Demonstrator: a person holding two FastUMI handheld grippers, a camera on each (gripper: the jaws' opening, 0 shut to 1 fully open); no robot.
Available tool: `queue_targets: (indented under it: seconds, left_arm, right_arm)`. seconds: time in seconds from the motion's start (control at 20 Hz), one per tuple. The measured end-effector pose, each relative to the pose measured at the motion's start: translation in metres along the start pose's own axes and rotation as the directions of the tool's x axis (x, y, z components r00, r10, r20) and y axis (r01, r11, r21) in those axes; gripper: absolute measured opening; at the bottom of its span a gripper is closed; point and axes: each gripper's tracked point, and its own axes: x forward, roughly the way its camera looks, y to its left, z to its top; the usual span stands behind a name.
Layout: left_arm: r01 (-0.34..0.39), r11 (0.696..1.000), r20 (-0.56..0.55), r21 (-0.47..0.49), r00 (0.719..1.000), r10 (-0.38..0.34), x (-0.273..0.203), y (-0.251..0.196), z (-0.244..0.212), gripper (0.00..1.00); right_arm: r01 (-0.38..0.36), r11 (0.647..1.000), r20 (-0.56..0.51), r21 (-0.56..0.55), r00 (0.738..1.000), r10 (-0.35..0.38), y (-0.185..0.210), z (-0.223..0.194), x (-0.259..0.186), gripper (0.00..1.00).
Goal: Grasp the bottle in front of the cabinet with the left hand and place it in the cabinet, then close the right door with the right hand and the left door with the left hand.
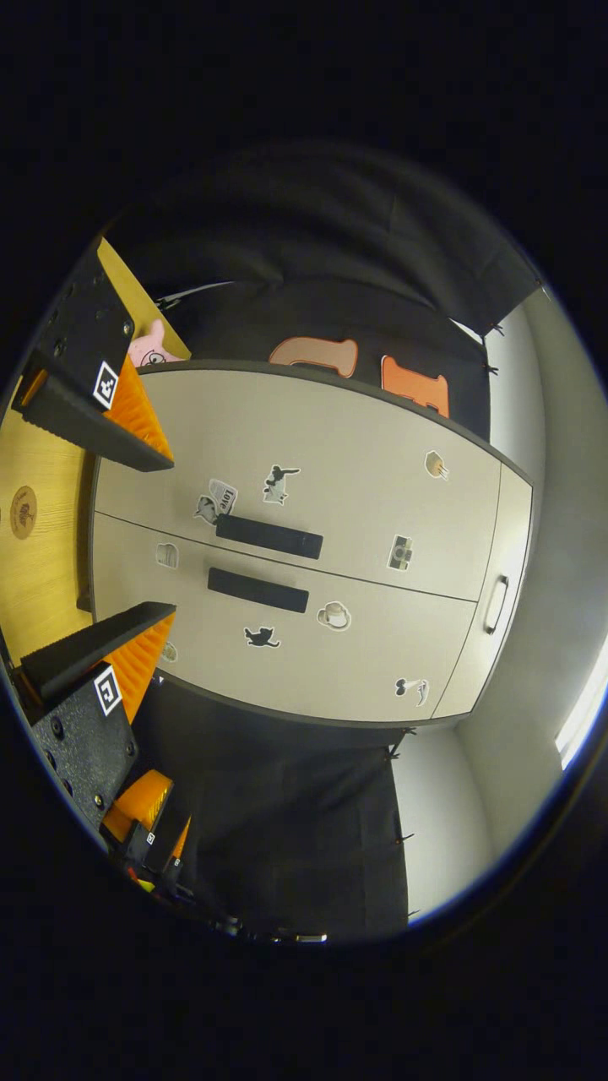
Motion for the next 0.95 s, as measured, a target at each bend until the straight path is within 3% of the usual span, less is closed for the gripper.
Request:
queue_targets:
  seconds: [0.25, 0.35, 0.75, 0.95]
  left_arm:
    - [-0.016, 0.999, 0.035, 0.035, 0.999, 0.015, 0.001, 0.000, 0.013, 0.95]
    - [-0.024, 0.998, 0.063, 0.056, 0.998, 0.021, -0.003, 0.002, 0.027, 0.95]
    - [-0.088, 0.991, 0.132, 0.097, 0.988, 0.075, -0.024, 0.009, 0.061, 0.95]
    - [-0.068, 0.993, 0.151, 0.101, 0.987, 0.052, -0.030, -0.007, 0.068, 0.95]
  right_arm:
    - [0.028, 1.000, 0.014, 0.002, 1.000, -0.028, -0.012, 0.007, 0.004, 0.94]
    - [0.030, 0.999, 0.030, 0.013, 0.999, -0.030, -0.013, 0.014, 0.005, 0.98]
    - [-0.001, 0.999, 0.062, 0.051, 0.998, -0.003, -0.013, 0.025, 0.004, 0.98]
    - [0.000, 0.999, 0.090, 0.037, 0.996, -0.004, -0.019, 0.035, -0.005, 0.94]
